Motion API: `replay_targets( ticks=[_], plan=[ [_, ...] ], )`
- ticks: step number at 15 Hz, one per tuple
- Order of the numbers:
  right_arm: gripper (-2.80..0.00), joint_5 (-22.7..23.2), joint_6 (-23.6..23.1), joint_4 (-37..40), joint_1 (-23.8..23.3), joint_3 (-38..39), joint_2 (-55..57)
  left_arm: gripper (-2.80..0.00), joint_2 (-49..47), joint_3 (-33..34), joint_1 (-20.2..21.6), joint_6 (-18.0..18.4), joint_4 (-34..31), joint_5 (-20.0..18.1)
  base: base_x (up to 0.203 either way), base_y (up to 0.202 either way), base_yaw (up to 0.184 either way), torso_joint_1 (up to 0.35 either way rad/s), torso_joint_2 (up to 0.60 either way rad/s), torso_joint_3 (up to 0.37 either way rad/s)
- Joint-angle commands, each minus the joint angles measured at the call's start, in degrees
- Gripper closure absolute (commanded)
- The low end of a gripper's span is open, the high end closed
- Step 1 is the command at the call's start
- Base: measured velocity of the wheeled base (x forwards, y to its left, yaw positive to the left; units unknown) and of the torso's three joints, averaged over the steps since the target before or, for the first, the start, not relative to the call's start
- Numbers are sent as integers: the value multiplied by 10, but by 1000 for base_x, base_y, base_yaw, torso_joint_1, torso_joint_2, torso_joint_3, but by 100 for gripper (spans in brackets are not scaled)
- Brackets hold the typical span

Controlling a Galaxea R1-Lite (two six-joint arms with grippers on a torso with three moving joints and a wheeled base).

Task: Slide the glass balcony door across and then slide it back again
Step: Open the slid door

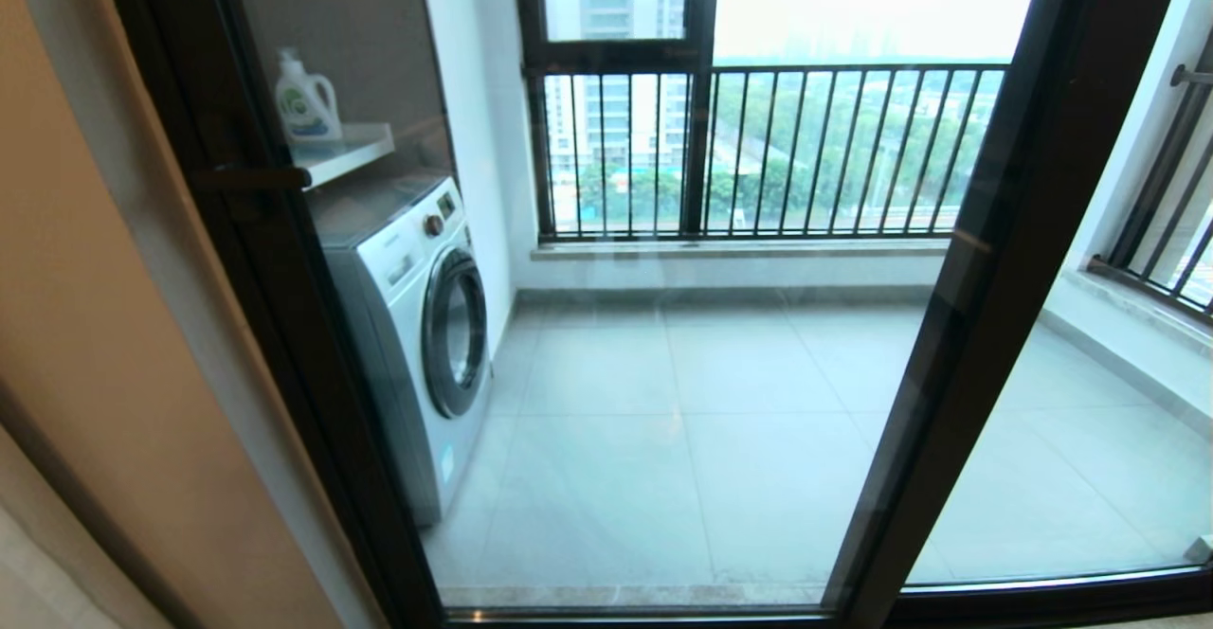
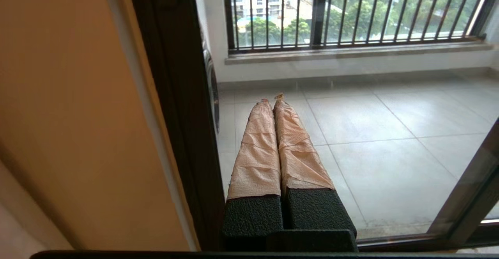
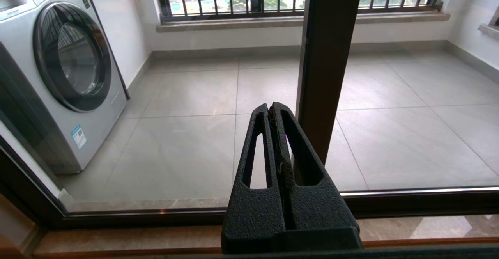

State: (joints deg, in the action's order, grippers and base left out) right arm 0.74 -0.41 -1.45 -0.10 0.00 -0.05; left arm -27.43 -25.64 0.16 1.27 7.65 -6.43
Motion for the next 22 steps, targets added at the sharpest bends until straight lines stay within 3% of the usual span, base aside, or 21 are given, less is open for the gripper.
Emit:
replay_targets(
  ticks=[1, 4, 7, 12, 17, 22],
  plan=[
    [0, 1, 0, 0, 0, 6, 0, 0, -181, -51, 0, -1, 58, -9, 0, 0, 0, 0, 0, 0],
    [0, 1, 0, 0, 0, 6, 0, 0, -327, -106, 0, -1, 159, -16, 0, 0, 0, 0, 0, 0],
    [0, 1, 0, 0, 0, 6, 0, 0, -456, -201, 3, -8, 218, -18, 0, 0, 0, 0, 0, 0],
    [0, 0, 0, 0, 0, 6, 0, 0, -613, -360, 42, -17, 238, -20, 0, 0, 0, 0, 0, 0],
    [0, 0, 0, 0, 0, 6, 0, 0, -699, -432, 75, -17, 251, -20, 0, 0, 0, 0, 0, 0],
    [0, 0, 0, 0, 0, 6, 0, 0, -737, -495, 80, -16, 277, -21, 0, 0, 0, 0, 0, 0]
  ],
)
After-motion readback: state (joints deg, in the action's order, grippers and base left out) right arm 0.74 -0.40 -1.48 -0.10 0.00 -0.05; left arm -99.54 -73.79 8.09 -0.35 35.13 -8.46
